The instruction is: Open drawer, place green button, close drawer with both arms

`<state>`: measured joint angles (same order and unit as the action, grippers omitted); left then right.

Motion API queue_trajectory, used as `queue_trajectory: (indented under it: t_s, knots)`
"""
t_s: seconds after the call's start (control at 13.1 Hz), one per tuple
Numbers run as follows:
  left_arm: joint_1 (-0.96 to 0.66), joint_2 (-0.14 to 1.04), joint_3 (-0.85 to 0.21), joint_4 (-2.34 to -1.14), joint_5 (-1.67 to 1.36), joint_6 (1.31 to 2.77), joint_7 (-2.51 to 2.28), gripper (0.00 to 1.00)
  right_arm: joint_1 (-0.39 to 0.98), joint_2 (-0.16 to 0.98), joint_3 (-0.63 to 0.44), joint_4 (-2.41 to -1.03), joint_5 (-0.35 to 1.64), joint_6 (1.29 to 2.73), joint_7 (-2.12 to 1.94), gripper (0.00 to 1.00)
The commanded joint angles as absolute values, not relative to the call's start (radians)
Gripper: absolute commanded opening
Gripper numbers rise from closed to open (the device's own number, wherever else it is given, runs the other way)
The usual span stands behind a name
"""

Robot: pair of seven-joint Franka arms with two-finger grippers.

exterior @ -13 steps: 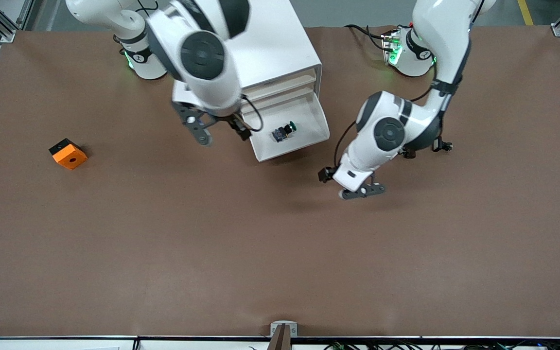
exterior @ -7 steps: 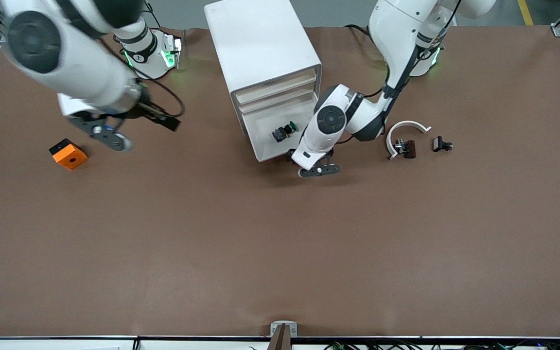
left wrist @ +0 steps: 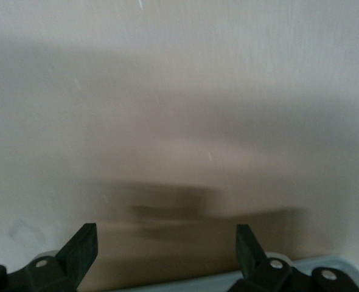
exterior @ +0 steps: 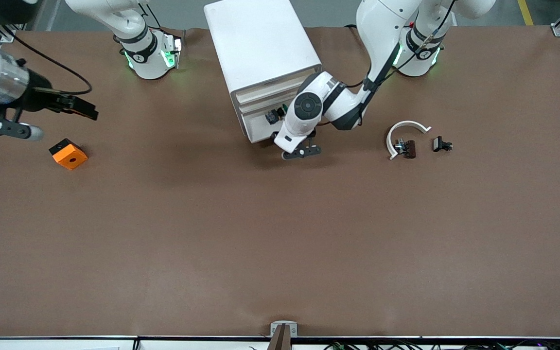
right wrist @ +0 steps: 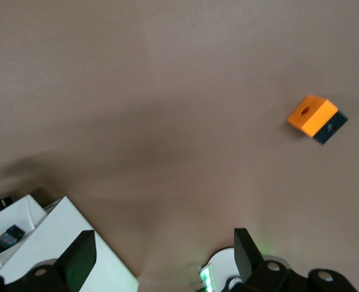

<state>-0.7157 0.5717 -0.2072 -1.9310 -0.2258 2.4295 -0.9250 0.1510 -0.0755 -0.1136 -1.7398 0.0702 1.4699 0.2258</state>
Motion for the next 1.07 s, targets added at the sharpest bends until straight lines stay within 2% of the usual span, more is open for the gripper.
queue_trajectory:
  t_s: [0.0,0.38,0.69,0.99]
  knots:
    - [-0.719,0.568,-0.251,-1.945,-0.224,2.421,-0.991,1.0,0.097,-0.187,-0.092,-1.917,0.052,1.577,0.141,1.0]
    - [-0.719,0.569,-0.316,-1.947,-0.224,2.421,-1.072,1.0,0.097,-0.215,-0.091,-1.936,0.026,1.583,0.141,1.0]
    - [-0.745,0.581,-0.319,-1.942,-0.224,2.421,-1.078,1.0,0.098,-0.317,-0.091,-2.068,-0.006,1.673,0.135,1.0]
    - [-0.732,0.591,-0.31,-1.927,-0.222,2.421,-1.057,1.0,0.078,-0.313,-0.103,-2.004,-0.003,1.657,0.052,1.0]
